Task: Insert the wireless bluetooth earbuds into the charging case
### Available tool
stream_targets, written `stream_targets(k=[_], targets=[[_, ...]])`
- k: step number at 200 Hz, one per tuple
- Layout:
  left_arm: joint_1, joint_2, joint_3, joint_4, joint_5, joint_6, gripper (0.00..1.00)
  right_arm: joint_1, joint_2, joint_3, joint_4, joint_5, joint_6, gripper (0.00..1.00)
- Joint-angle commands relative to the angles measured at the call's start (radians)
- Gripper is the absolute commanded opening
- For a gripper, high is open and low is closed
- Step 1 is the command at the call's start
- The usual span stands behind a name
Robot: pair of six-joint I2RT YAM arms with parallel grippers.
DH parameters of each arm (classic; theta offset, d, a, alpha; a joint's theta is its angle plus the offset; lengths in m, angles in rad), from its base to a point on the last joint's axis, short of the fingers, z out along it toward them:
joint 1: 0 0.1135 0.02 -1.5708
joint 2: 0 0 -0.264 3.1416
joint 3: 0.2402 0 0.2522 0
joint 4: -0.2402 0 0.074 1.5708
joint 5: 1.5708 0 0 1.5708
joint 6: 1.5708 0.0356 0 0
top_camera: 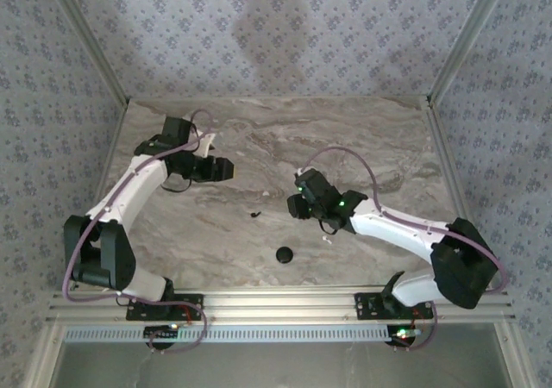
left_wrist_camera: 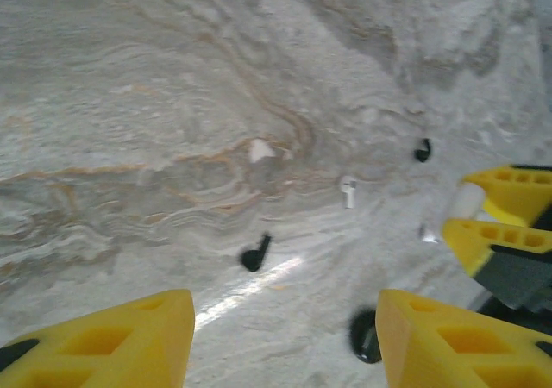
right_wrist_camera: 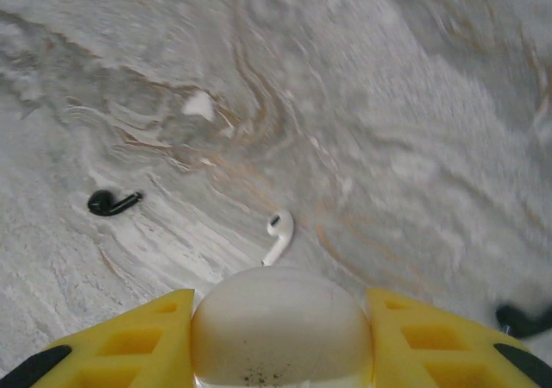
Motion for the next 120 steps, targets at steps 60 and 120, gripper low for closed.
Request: stream_targets(k=[60,120], targets=[[-0.064,-0.001,0.086,-0.105,0.149,0.091,0.57,-0.004,-0.075,-0.039,0.271,-0.178,-0.683,0.40],[-0.108,-0.002,0.089,-0.113,0.186,0.136,0.56,-0.016,-0.068,-0.015,0.241,-0.206,-0.925,0.40]])
